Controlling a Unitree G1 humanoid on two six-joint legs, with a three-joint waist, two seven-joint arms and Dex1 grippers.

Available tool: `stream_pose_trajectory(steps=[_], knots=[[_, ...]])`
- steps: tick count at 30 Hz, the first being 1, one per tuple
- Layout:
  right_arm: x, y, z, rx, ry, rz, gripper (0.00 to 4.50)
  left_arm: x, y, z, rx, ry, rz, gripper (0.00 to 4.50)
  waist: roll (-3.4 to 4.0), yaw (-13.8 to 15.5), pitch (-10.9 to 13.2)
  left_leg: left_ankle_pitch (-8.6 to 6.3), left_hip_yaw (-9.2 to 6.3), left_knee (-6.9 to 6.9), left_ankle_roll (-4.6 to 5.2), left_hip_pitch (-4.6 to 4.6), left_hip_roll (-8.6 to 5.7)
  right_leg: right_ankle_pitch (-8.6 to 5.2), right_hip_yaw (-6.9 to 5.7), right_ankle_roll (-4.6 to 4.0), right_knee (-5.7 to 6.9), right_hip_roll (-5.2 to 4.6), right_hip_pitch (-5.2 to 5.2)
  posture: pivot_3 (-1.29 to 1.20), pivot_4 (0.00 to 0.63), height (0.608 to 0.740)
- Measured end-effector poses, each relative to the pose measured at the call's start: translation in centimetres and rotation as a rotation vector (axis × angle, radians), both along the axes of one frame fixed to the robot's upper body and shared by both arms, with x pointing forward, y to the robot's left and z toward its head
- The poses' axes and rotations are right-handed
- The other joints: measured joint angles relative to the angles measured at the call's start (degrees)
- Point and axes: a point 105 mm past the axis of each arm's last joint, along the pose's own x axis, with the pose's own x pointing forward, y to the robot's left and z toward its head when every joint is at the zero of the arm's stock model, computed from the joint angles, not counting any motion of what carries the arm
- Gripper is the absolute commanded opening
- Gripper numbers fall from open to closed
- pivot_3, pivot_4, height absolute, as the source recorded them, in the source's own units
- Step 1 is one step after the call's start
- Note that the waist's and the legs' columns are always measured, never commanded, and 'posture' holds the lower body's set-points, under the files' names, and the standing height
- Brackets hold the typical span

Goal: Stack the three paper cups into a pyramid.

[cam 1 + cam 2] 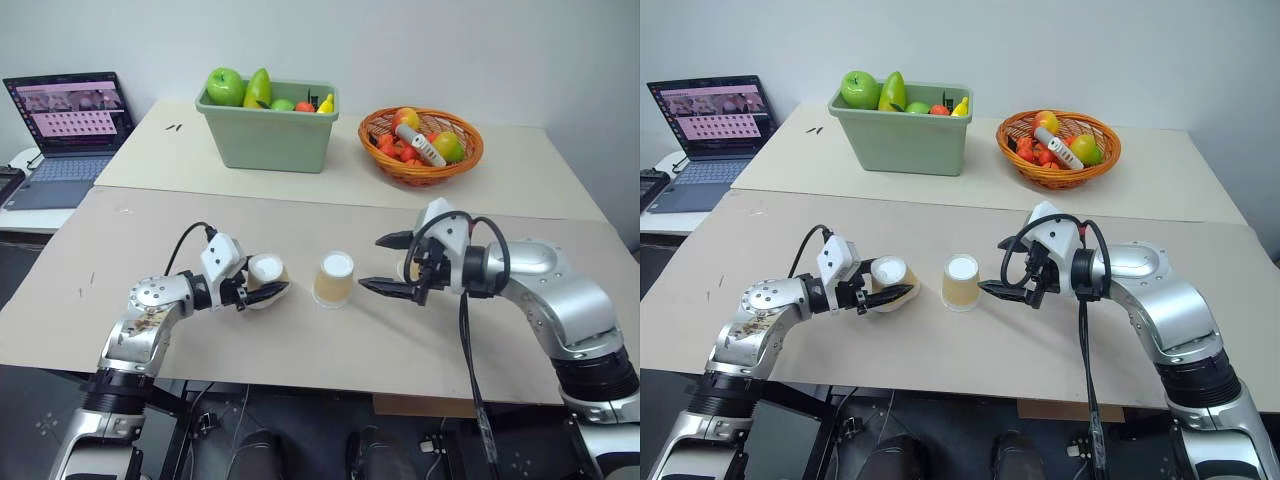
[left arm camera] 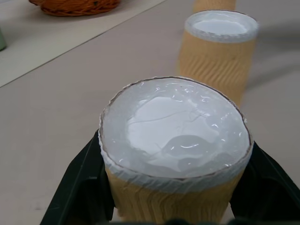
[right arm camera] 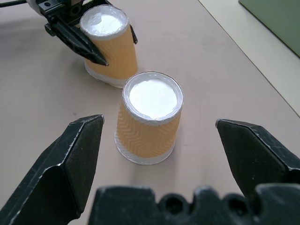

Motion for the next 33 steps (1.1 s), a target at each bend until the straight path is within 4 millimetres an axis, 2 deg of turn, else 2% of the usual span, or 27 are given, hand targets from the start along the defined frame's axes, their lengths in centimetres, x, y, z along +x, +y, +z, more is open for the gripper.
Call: stream_pose_trajectory(steps=[2, 8, 13, 14, 15, 17, 22, 24, 27, 31, 33], knots=[[0.0, 0.0, 0.0, -0.001, -0.001, -0.004, 4.5, 0.5, -1.2, -0.1, -0.018, 0.004, -0.029, 2.53, 0.0, -0.06, 0.0, 0.01, 0.0, 0.01, 0.01, -0.02, -0.01, 0.0, 0.0, 0.0, -0.02, 0.02, 0.0, 0.0, 0.15, 0.708], [0.0, -0.4, 0.2, -0.004, -0.005, -0.028, 4.5, 1.4, -3.1, -0.1, -0.025, -0.009, -0.066, 2.53, 0.0, -0.17, -0.01, 0.0, 0.01, -0.01, 0.01, -0.04, -0.01, 0.0, 0.01, 0.01, -0.1, 0.04, -0.02, 0.0, 0.15, 0.708], [0.0, -0.9, 0.4, 0.001, -0.011, -0.048, 4.5, 1.4, -3.4, -0.1, -0.025, -0.011, -0.081, 2.53, 0.0, -0.18, 0.0, 0.0, 0.0, 0.0, 0.01, -0.03, 0.0, 0.0, 0.01, 0.01, -0.08, 0.04, -0.02, 0.0, 0.15, 0.708], [0.0, -0.9, 0.5, 0.0, -0.009, -0.049, 4.5, 1.4, -3.4, -0.1, -0.025, -0.011, -0.081, 3.48, 0.0, -0.18, 0.0, 0.0, -0.01, 0.0, 0.02, -0.03, 0.0, 0.0, 0.01, 0.01, -0.08, 0.04, -0.02, 0.0, 0.15, 0.708], [-0.1, -0.9, 0.4, -0.001, -0.008, -0.05, 4.5, 1.4, -3.4, -0.1, -0.026, -0.012, -0.08, 3.63, 0.0, -0.18, 0.0, 0.0, -0.02, 0.0, 0.02, -0.03, 0.0, 0.0, 0.01, 0.01, -0.09, 0.03, -0.02, 0.0, 0.15, 0.708], [-0.2, -0.9, 0.3, 0.0, -0.003, -0.046, 4.5, 1.4, -3.4, -0.1, -0.026, -0.01, -0.082, 4.43, 0.0, -0.18, 0.0, 0.0, -0.02, -0.01, 0.02, -0.04, 0.0, 0.0, 0.01, 0.01, -0.09, 0.04, -0.02, 0.0, 0.15, 0.708], [-0.3, -0.8, 0.3, 0.004, -0.003, -0.047, 4.5, 1.4, -2.9, 0.0, -0.009, -0.004, -0.077, 4.47, 0.0, -0.22, 0.0, 0.0, -0.02, -0.01, 0.02, -0.03, 0.01, 0.0, 0.01, 0.01, -0.09, 0.05, -0.03, 0.0, 0.15, 0.708], [-0.2, -0.8, 0.3, 0.004, -0.003, -0.048, 4.5, 1.4, -2.2, 0.7, 0.004, -0.009, -0.073, 4.47, 0.0, -0.26, 0.0, 0.0, -0.03, -0.01, 0.02, -0.04, 0.03, 0.0, 0.01, 0.01, -0.08, 0.06, -0.05, 0.0, 0.15, 0.708], [-0.2, -0.9, 0.3, 0.004, -0.002, -0.049, 4.5, 1.1, -0.9, 3.3, 0.013, -0.038, -0.077, 4.47, 0.01, -0.26, 0.0, 0.0, -0.09, -0.02, 0.02, -0.05, 0.03, -0.01, 0.03, 0.01, -0.1, 0.05, -0.06, 0.0, 0.15, 0.708], [-0.2, -1.3, 0.6, 0.009, -0.003, -0.056, 4.5, -0.2, 0.7, 6.5, 0.036, -0.043, -0.11, 4.47, 0.03, -0.27, 0.02, -0.01, -0.11, -0.04, 0.03, -0.06, 0.02, -0.01, 0.04, 0.02, -0.12, 0.05, -0.07, 0.0, 0.15, 0.708], [-0.3, -2.1, 1.4, 0.033, -0.013, -0.068, 4.5, -0.9, 1.0, 7.7, 0.026, -0.026, -0.135, 4.47, 0.06, -0.13, 0.04, -0.01, -0.12, -0.03, 0.03, -0.08, 0.02, -0.01, 0.03, 0.02, -0.12, 0.05, -0.07, 0.0, 0.15, 0.708]])
